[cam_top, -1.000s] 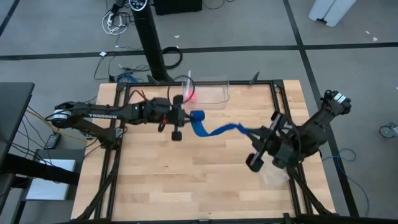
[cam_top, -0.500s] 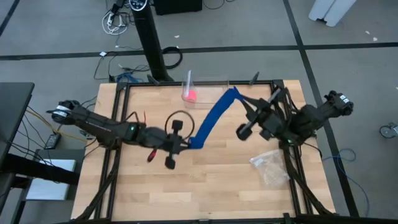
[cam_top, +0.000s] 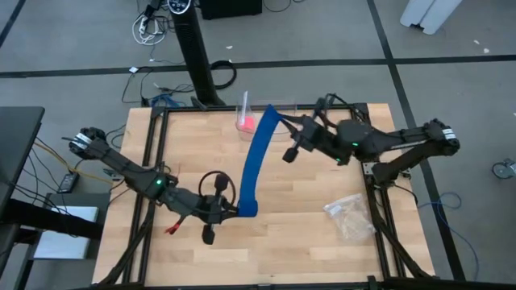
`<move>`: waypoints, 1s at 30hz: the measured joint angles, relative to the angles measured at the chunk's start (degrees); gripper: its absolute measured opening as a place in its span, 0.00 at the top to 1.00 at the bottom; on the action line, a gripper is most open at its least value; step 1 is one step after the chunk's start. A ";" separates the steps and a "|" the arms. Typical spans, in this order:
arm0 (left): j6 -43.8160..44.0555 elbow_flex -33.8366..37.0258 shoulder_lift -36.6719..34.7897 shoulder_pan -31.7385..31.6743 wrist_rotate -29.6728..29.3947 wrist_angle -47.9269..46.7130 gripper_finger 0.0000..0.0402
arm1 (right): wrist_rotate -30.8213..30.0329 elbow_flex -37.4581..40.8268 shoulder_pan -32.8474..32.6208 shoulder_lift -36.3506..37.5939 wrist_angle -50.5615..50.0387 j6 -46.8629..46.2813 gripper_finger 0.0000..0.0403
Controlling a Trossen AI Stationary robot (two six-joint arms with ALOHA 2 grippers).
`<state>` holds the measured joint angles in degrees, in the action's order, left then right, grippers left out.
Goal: Roll bandage
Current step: Roll the blue bandage
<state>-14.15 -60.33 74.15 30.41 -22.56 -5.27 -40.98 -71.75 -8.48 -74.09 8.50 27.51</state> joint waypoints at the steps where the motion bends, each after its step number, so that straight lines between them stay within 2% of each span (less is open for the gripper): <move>1: 0.58 -0.58 0.00 0.51 -0.17 -0.34 0.96 | 0.81 0.00 0.72 -0.41 -1.82 -1.92 0.99; 6: 3.66 -3.31 0.00 2.54 0.12 -1.28 0.96 | 3.82 0.00 3.58 -3.19 -8.89 -9.47 0.93; 10: 9.52 -6.60 0.00 2.70 -0.81 -5.32 0.96 | 5.34 0.02 4.30 -4.69 -15.85 -14.95 0.82; 15: 11.76 -9.48 -0.02 2.72 -0.93 -6.68 0.96 | 6.80 0.05 3.28 -4.22 -20.44 -18.12 0.71; 19: 12.29 -11.25 -0.02 2.67 -0.96 -6.66 0.96 | 7.40 0.04 2.22 -2.98 -23.02 -19.67 0.68; 22: 13.44 -12.68 -0.02 2.61 -0.97 -6.74 0.96 | 12.74 0.18 1.92 -2.45 -27.96 -23.13 0.69; 26: 14.77 -14.46 -0.02 2.61 -1.46 -6.57 0.96 | 18.98 4.88 0.51 -1.70 -25.43 -26.23 0.71; 30: 15.29 -15.32 -0.02 2.54 -4.90 -6.54 0.96 | 24.03 13.76 -2.49 -1.68 -12.30 -27.98 0.72</move>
<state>1.14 -75.65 74.13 32.95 -27.46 -11.80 -16.95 -57.99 -10.98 -75.77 -3.80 -0.48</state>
